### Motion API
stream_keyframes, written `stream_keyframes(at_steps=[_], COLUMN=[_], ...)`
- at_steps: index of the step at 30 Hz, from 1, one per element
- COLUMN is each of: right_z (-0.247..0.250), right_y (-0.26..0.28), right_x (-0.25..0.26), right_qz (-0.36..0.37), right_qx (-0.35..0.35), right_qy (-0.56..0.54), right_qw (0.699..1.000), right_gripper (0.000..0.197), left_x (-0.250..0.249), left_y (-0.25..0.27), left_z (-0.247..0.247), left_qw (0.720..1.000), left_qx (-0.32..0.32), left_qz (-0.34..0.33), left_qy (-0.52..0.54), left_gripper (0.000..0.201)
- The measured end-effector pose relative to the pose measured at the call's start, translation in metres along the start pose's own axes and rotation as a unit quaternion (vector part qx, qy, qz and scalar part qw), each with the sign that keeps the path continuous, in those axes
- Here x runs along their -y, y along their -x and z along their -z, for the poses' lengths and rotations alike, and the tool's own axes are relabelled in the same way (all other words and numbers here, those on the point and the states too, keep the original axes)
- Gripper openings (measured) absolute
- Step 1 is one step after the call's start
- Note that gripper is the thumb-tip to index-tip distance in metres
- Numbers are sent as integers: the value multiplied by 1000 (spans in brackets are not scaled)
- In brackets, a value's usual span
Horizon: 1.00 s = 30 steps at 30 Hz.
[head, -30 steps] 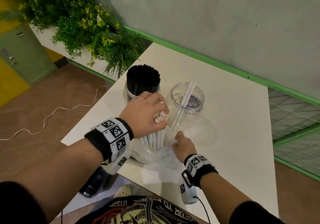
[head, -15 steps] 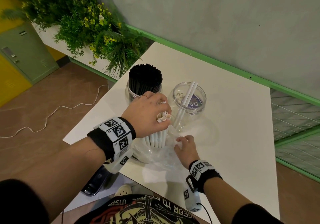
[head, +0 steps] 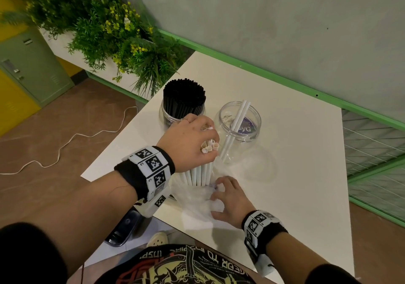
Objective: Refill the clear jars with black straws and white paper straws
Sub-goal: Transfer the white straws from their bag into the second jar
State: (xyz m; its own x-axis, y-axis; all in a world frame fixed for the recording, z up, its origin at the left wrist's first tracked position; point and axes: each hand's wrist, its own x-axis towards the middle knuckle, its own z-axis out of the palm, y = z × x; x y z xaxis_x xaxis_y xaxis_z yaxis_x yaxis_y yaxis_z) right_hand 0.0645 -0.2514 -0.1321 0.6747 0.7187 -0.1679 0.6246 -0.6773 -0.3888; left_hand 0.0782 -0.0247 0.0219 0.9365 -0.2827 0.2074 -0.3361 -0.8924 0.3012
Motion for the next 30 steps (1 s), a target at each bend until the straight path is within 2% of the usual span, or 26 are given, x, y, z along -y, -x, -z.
stream_keyframes(at_steps=[2, 5, 7, 9, 12, 15, 17, 20, 22, 24, 27, 28, 30], right_z=[0, 6, 6, 3, -10, -16, -13, 14, 36, 53, 72, 78, 90], right_y=[-4, -13, -19, -23, -23, -23, -22, -14, -9, -10, -20, -25, -36], right_x=[7, 29, 45, 57, 59, 51, 43, 29, 24, 24, 34, 39, 45], right_qz=[-47, -142, -179, -209, -224, -199, -175, -171, -178, -184, -160, -140, -94], right_qx=[-31, -65, -63, -42, 7, 6, 38, 97, 65, -27, -190, -215, -204], right_qy=[-64, -204, -201, -126, -12, 46, 30, -105, -191, -206, -250, -283, -333], right_qw=[996, 966, 961, 969, 975, 979, 983, 975, 963, 961, 936, 924, 916], right_gripper=[51, 75, 97, 107, 107, 101, 101, 98, 74, 54, 58, 63, 74], left_x=[0, -1, -2, -3, -2, -2, -3, -2, -2, -3, -3, -3, -5], left_y=[0, 0, 0, 0, 0, 1, 0, -1, -2, -3, -4, -4, -4], left_z=[0, 1, 1, 1, 1, 1, 1, 1, 2, 2, 2, 2, 4], left_qw=[1000, 1000, 1000, 1000, 1000, 1000, 1000, 1000, 1000, 1000, 1000, 1000, 1000], left_qx=[1, -3, -5, -4, -2, -3, -4, 2, 5, 11, 9, 9, 15], left_qz=[2, 3, 3, 4, 2, 1, 1, 3, 4, 7, 14, 17, 20], left_qy=[1, -1, -3, -2, -4, -2, 2, 3, 1, 1, 10, 13, 16], left_gripper=[36, 36, 37, 37, 36, 37, 36, 35, 35, 36, 38, 39, 43])
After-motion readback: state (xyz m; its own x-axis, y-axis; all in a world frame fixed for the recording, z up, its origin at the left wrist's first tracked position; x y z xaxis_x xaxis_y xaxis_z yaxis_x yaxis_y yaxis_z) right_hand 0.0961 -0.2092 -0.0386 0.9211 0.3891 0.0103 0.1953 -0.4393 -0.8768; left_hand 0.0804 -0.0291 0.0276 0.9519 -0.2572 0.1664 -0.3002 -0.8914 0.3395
